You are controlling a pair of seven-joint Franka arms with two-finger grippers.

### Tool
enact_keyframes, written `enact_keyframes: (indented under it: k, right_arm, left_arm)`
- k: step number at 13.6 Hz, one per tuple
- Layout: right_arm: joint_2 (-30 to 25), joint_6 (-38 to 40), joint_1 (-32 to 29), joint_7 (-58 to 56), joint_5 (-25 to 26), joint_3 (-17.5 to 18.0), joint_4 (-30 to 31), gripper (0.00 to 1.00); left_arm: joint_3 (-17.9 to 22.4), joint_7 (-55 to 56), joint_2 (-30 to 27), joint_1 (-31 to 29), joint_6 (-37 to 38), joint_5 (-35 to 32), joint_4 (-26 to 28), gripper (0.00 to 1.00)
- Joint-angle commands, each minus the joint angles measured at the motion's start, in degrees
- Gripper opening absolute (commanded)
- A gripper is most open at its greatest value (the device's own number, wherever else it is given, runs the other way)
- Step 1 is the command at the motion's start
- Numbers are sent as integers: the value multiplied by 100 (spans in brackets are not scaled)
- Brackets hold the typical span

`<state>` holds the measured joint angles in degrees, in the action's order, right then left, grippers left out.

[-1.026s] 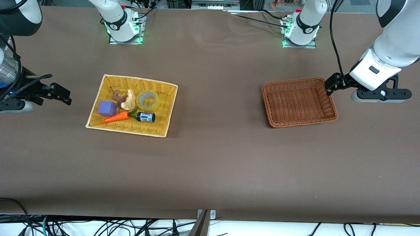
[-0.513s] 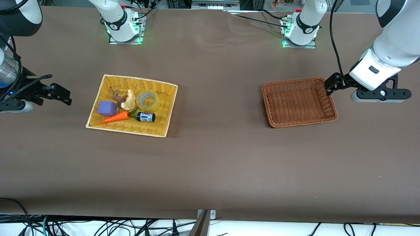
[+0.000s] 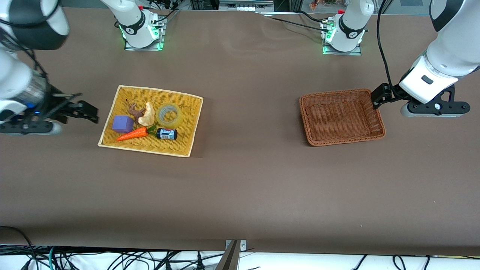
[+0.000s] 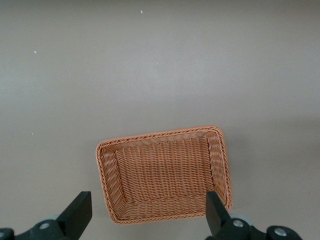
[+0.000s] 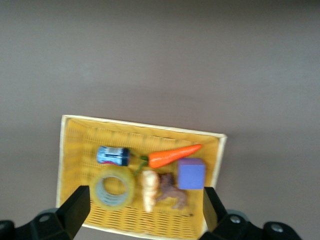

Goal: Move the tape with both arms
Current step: 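Move the right gripper down over the tape roll in the yellow tray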

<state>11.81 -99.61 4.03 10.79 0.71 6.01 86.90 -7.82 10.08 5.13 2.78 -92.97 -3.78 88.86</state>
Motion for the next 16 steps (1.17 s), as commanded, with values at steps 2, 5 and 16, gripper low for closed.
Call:
enact_keyframes:
  k: [2, 5, 16]
  right_arm:
    - [443, -374, 817, 1028, -1, -12, -15, 100]
    - [840, -927, 1318, 1608, 43, -21, 212, 100]
    - [278, -2703, 1408, 1996, 113, -3, 2647, 100]
  left_arm:
    - [-53, -59, -91, -68, -20, 27, 97, 100]
    - [-53, -59, -91, -76, -20, 35, 88, 100]
    - [-61, -50, -100, -50, -20, 35, 88, 100]
